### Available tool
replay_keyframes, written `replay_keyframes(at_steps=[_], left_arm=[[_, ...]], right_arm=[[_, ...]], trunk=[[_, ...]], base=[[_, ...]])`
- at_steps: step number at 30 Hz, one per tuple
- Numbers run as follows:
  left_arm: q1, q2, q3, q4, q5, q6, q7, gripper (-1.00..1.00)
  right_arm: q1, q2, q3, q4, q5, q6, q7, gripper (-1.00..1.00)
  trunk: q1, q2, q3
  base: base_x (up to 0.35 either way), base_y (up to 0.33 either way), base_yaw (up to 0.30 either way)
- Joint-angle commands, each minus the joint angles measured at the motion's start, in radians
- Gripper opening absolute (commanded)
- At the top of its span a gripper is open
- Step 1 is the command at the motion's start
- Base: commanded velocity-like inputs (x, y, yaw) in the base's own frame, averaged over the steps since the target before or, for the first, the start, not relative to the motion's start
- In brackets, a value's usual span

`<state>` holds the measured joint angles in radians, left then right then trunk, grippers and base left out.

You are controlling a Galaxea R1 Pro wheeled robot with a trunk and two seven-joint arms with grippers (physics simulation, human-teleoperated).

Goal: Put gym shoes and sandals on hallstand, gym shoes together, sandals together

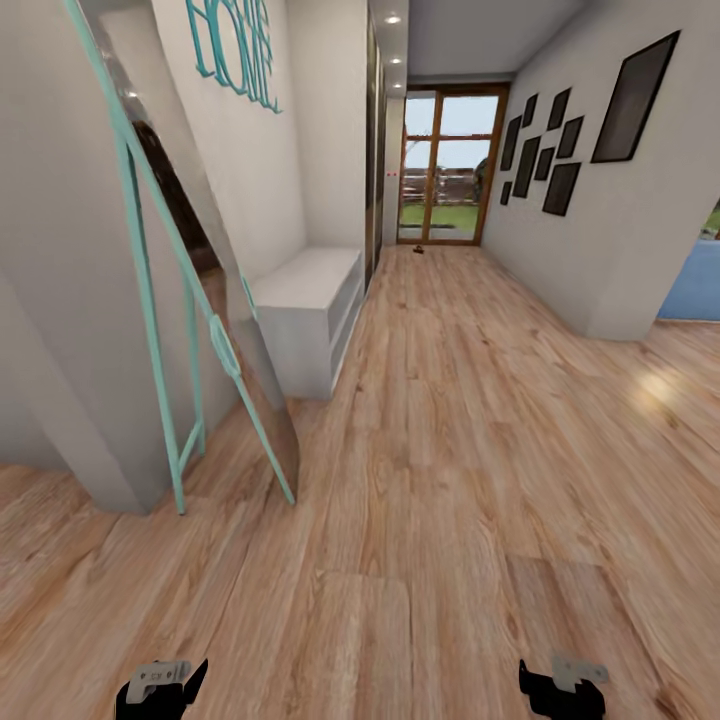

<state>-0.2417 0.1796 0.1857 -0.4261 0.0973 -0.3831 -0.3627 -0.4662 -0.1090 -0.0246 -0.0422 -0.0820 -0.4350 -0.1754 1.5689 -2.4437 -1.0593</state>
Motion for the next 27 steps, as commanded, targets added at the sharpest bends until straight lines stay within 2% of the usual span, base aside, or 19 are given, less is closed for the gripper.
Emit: replay_keyframes(at_steps=[1,14,27], left_arm=[[-0.001,0.000,0.003,0.001,0.010,0.001,-0.010,1.00],[-0.001,-0.001,0.003,0.001,0.010,0.001,-0.010,1.00],[-0.001,0.000,0.003,0.001,0.010,0.001,-0.010,1.00]], right_arm=[[0.000,0.000,-0.001,0.001,-0.009,-0.005,0.003,1.00],[-0.001,0.002,-0.001,0.001,-0.010,-0.004,0.001,1.00],[-0.001,0.002,-0.001,0.001,-0.010,-0.004,0.000,1.00]], trunk=[[0.000,0.000,-0.001],[0.000,0.000,-0.001],[0.000,0.000,-0.001]], base=[[0.337,0.011,0.000],[0.337,0.003,-0.014],[0.337,0.000,-0.222]])
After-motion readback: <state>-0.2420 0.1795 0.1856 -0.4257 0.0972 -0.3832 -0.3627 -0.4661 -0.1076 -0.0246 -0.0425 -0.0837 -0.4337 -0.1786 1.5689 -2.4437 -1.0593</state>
